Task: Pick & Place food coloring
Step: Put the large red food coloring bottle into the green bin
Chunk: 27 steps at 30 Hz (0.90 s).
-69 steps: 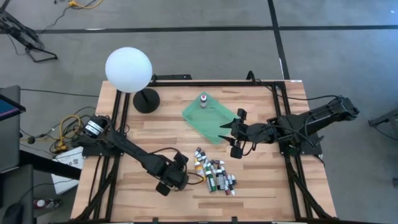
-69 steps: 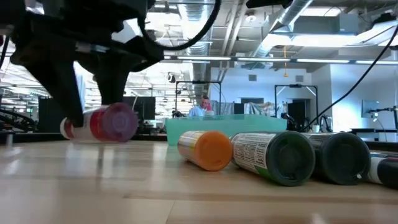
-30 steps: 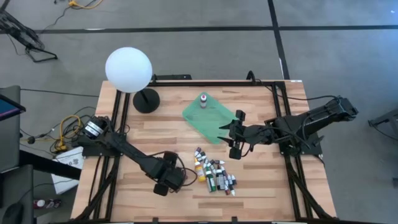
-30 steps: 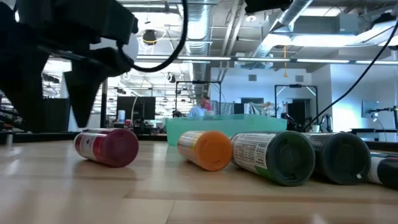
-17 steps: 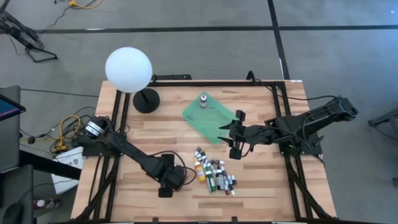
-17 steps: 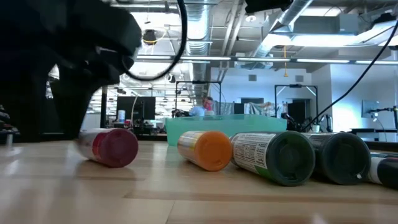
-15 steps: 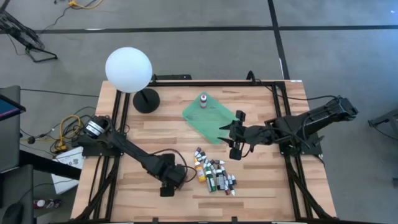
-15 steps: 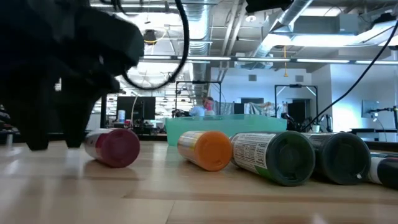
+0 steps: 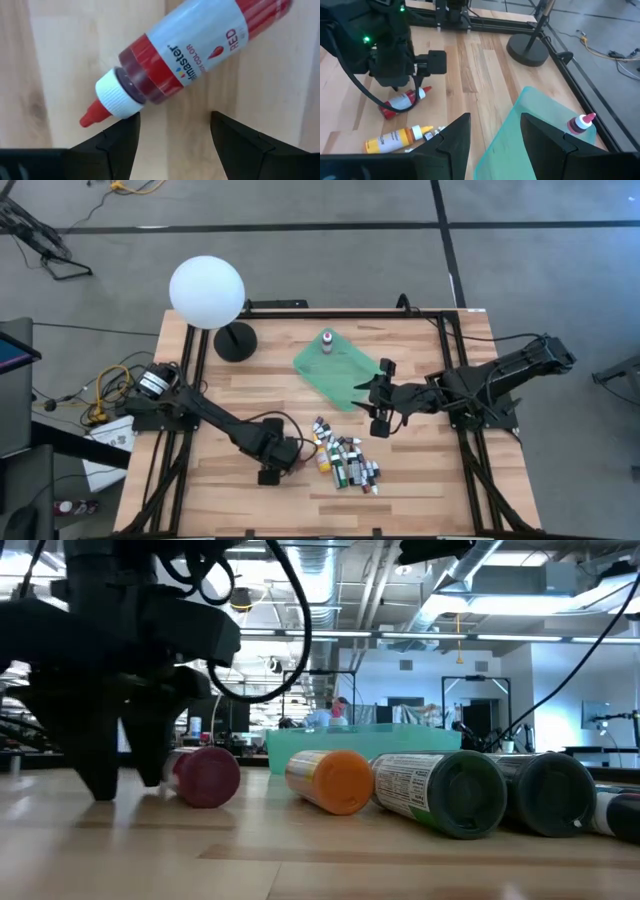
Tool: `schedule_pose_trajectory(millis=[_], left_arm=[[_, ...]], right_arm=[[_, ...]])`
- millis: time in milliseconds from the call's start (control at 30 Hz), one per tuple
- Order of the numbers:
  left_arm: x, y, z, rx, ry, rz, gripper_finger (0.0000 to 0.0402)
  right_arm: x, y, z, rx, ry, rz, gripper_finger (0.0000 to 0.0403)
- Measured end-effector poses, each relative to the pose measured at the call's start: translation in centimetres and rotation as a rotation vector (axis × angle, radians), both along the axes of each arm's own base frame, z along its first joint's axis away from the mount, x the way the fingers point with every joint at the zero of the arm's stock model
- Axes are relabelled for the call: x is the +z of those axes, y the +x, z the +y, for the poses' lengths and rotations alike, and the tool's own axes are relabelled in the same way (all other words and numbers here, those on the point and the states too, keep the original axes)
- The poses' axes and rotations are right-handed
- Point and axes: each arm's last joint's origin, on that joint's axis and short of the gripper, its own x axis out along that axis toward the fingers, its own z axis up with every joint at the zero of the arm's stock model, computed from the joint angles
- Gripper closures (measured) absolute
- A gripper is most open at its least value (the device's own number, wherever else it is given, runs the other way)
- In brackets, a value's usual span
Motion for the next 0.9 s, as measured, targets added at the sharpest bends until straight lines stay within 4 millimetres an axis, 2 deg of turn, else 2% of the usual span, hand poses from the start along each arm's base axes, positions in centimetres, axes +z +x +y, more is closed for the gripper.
schedule_pose_trajectory(millis=[233, 400, 667, 800, 900], left_arm=[[0.1, 1.3, 1.4, -0.188, 0.055, -0.067, 0.0168], [0.2, 2.6, 2.4, -0.246, 0.095, -0.152, 0.0169], [0.3, 2.3, 3.9, -0.168, 0.009, -0.037, 0.0169], [0.6, 2.0, 4.5, -0.032, -0.001, 0.017, 0.0169], [1.7, 2.4, 4.6, 0.064, -0.041, -0.024, 0.0168]], right_arm=[[0.0, 0.0, 0.0, 0.0, 0.0, 0.0, 0.0239], [-0.1, 0.0, 0.0, 0.0, 0.0, 0.006, 0.0239], [-0.1, 0.0, -0.1, -0.001, -0.002, 0.009, 0.0239], [-0.1, 0.0, -0.2, -0.005, -0.006, 0.009, 0.0239], [0.0, 0.0, -0.2, -0.005, -0.007, 0.007, 0.0239]])
